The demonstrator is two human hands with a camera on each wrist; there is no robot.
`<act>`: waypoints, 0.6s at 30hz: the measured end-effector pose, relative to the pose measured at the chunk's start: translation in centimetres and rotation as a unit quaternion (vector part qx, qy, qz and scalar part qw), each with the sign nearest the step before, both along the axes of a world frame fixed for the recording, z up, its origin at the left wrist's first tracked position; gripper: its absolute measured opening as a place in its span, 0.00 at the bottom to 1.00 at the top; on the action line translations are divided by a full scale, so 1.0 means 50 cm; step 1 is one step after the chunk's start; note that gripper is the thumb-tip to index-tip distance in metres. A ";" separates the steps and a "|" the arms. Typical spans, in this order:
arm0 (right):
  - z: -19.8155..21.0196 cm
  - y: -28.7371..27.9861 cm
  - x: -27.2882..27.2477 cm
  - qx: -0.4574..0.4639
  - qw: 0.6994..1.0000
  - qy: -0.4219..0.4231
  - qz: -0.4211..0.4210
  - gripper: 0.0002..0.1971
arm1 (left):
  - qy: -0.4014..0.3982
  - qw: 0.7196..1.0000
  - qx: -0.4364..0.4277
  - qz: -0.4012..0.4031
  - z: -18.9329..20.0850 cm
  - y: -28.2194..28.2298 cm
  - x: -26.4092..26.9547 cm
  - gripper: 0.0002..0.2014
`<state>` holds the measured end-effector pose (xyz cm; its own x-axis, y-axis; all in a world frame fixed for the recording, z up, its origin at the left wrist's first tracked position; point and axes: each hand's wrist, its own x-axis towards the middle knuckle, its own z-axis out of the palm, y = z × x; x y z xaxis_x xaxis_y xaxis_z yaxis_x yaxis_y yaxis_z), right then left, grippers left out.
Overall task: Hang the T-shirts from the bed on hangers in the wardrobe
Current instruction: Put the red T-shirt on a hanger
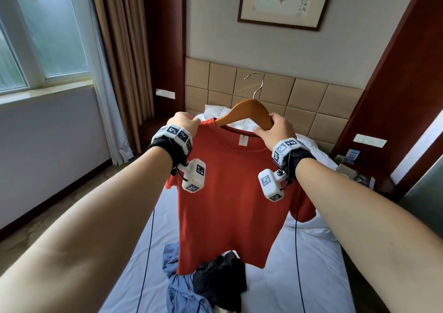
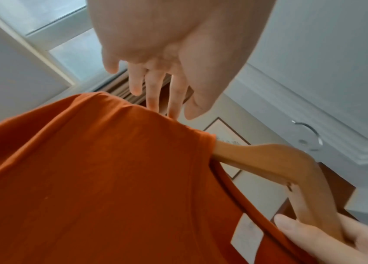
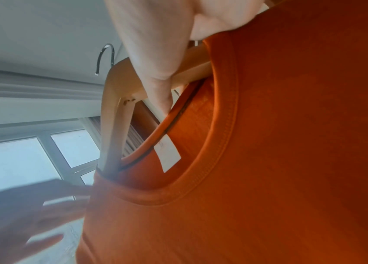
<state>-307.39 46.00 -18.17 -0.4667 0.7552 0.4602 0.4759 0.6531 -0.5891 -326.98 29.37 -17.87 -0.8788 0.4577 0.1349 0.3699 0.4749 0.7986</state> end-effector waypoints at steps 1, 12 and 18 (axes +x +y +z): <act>0.001 -0.001 -0.003 0.004 1.000 -0.006 0.003 0.12 | 0.012 1.000 -0.001 -0.015 0.004 0.007 0.008 0.13; 0.001 -0.033 -0.036 0.047 0.997 -0.059 0.024 0.18 | 0.124 0.979 -0.013 -0.161 0.015 0.061 0.059 0.19; 0.007 -0.042 -0.034 0.032 0.993 -0.060 0.093 0.20 | 0.178 0.979 -0.030 -0.092 0.006 0.061 0.060 0.18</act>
